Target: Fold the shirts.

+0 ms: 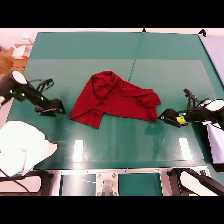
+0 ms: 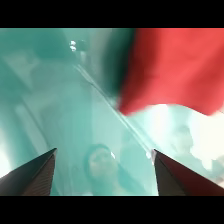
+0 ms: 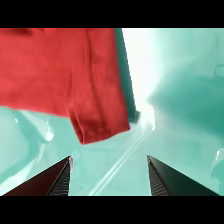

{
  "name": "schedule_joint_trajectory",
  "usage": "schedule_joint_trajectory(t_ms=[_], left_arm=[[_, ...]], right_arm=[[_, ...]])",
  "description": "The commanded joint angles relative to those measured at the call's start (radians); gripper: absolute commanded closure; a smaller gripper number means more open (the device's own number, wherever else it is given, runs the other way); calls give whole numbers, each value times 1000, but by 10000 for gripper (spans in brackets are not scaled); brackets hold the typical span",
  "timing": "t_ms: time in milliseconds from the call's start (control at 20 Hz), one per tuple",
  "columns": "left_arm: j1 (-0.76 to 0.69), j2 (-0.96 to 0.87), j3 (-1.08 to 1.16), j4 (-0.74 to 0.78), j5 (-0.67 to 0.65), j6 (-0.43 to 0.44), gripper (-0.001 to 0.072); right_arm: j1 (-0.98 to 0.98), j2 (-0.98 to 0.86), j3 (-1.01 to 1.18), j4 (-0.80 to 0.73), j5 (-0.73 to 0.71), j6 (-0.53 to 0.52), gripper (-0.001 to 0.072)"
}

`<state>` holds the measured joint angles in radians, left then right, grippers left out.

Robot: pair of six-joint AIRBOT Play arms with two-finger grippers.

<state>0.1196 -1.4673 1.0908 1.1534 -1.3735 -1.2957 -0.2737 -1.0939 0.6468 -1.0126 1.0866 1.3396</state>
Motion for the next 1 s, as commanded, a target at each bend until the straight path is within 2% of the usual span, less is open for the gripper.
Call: schedule_joint_trajectory(t_ms=[0, 150, 300, 400, 500, 650, 700, 750, 800, 850, 900, 950], left_arm=[[-51, 25, -113, -10, 186, 23, 39], [-137, 25, -112, -14, 264, 23, 39], [-185, 25, -113, -13, 266, 23, 40], [-187, 25, -113, -34, 287, 29, 214], [-187, 18, -113, -61, 313, 41, 210], [-187, -42, -114, -92, 286, 50, 211], [-187, -56, -113, -92, 282, 51, 211], [-187, -56, -113, -93, 293, 50, 212], [-187, -57, -106, -92, 301, 50, 311], [-187, -57, -103, -95, 301, 64, 519], [-187, -57, -102, -101, 294, 74, 645], [-187, -57, -102, -116, 281, 76, 679]], right_arm=[[50, -9, -34, -1, -51, -10, 168], [61, -31, -34, -1, -66, -10, 168], [62, -41, -34, -1, -70, -14, 168], [67, -42, -34, 11, -82, -16, 168], [80, -42, -34, 16, -121, -16, 168], [102, -56, -29, 23, -183, -16, 171], [109, -73, -24, 36, -190, -16, 226], [115, -98, -13, 46, -189, -16, 327], [121, -122, 2, 57, -189, -16, 366], [131, -147, 19, 66, -189, -17, 449], [140, -161, 34, 69, -189, -17, 586], [147, -164, 46, 70, -186, -17, 674]])
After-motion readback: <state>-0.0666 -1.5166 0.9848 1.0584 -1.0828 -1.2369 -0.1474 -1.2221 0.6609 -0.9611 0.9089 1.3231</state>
